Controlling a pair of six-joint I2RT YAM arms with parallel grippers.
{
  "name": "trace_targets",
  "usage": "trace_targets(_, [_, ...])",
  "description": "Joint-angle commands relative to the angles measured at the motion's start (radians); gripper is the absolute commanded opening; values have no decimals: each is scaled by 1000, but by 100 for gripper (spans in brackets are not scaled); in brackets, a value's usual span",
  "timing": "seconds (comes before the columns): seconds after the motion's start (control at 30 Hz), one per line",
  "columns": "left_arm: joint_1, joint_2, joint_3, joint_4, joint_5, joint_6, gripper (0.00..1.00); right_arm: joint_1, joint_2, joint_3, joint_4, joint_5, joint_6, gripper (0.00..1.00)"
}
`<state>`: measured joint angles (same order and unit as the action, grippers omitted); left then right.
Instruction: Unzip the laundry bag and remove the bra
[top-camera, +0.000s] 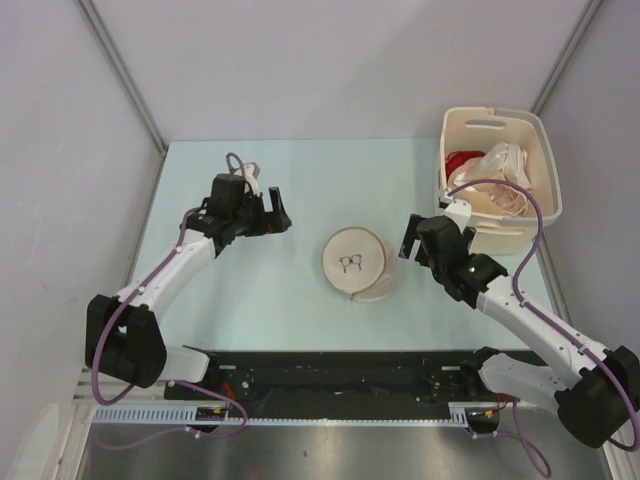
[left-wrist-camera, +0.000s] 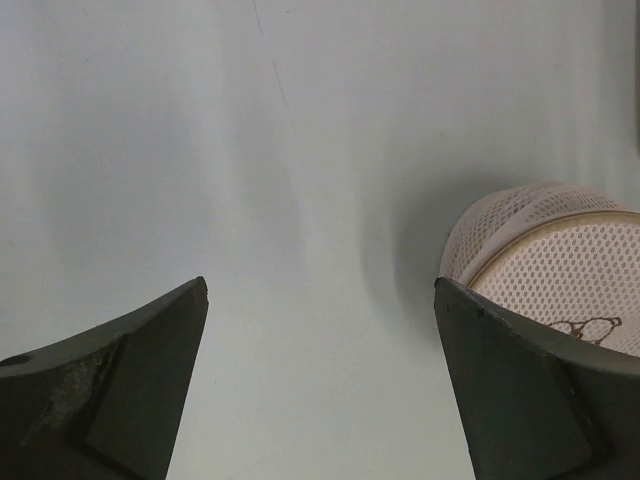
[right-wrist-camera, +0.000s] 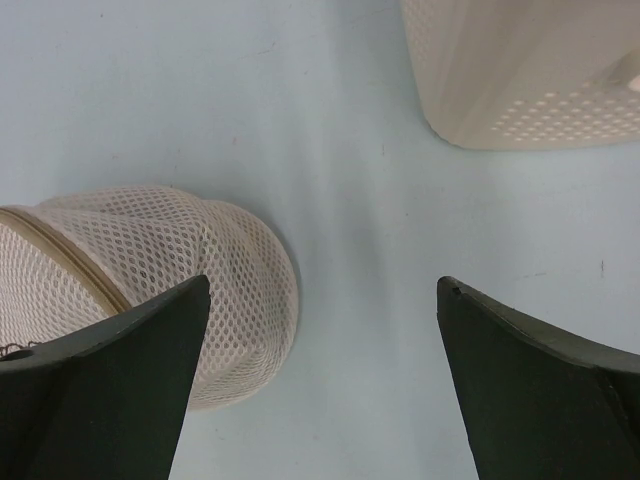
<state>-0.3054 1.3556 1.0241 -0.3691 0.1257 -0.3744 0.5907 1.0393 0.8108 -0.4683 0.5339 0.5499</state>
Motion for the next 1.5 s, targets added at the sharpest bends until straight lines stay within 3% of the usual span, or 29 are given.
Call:
trace_targets(0.0, [-1,-23,16,-10,-14,2,100,8,-12,-4,5,8,15,99])
trace_targets(0.23, [-1,7,37,-42,-40,-27,100,14,-16,-4,30,-29,2,100])
trace_targets(0.57, [-1,28,50,-42,35,-40,100,58,-7,-13,94,-89,-19,100])
trace_targets(0.7, [-3,-4,31,-28,52,-37,100,72,-27,-48,206,-304,36,100])
trace_targets(0.93, [-4,-21,-4,1,75,-66,100,103,-6,-133,376,-397,96,99])
trace_targets(1.03, [-9,-9,-4,4,95,-70,100,106,51,-151,457,-466,84,92])
trace_targets(1.07, [-12,-7,-5,6,94,-72,100,109,67,-151,465,-472,82,79])
trace_targets(1.13, [-18,-7,-7,15,94,-77,100,112,114,-150,529,-471,79,63])
trace_targets(1.2, [-20,-7,-2,10,89,-74,100,112,125,-147,560,-476,94,35])
trace_targets(1.27, [-20,-10,4,4,81,-67,100,112,128,-119,565,-444,116,0])
trace_targets(1.47, [-20,-9,68,-63,-10,-17,100,133,168,49,530,-428,105,0])
